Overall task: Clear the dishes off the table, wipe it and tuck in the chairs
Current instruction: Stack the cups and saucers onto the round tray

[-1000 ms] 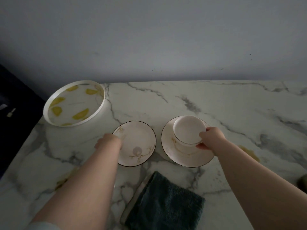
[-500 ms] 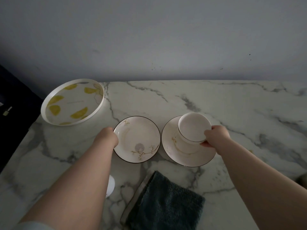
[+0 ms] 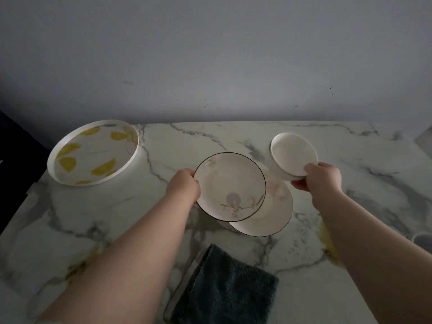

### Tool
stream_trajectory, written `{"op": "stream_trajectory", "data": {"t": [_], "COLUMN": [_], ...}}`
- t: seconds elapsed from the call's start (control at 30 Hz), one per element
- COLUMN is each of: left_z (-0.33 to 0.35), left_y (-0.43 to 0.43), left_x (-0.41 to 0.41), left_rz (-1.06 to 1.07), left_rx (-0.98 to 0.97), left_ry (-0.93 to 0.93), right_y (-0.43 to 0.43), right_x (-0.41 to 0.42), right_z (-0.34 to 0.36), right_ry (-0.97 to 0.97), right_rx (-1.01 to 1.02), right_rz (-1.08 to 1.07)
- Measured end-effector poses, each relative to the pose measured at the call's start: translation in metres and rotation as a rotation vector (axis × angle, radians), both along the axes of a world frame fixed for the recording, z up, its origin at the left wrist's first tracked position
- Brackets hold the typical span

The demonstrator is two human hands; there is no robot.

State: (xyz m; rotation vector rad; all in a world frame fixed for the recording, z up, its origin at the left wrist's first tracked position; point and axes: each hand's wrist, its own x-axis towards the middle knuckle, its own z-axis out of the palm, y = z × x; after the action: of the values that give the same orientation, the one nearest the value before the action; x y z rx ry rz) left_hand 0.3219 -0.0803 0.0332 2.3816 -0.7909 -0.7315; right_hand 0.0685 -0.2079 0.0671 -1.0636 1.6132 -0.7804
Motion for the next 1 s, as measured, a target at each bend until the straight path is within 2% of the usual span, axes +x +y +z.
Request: {"op": "stream_trajectory", "data": {"t": [0.13, 0.5, 0.73, 1.0], "left_z": [-0.01, -0.03, -0.034, -0.038], "left_y": [-0.019, -0.036, -0.039, -0.046], "left_x": [-0.038, -0.066, -0.067, -0.067], "left_rz": [-0.091, -0.177, -0.137, -0.077], "left_rx": [0.131, 0.234, 0.18, 0.177], "left_ry": [-0.081, -0.151, -0.113, -0.143], "right_y": [-0.002, 0.002, 0.008, 0.008], "right_x": [-0.01, -0.006, 0.011, 0.023], "right_z": [0.006, -0.018, -0.035, -0.051], "right_ry": [-0.025, 0.109, 0.277, 0.443], "right_rx": [0.008, 0.095, 0.112, 0.142], "right_rz": [0.002, 0.253, 0.421, 0.489]}}
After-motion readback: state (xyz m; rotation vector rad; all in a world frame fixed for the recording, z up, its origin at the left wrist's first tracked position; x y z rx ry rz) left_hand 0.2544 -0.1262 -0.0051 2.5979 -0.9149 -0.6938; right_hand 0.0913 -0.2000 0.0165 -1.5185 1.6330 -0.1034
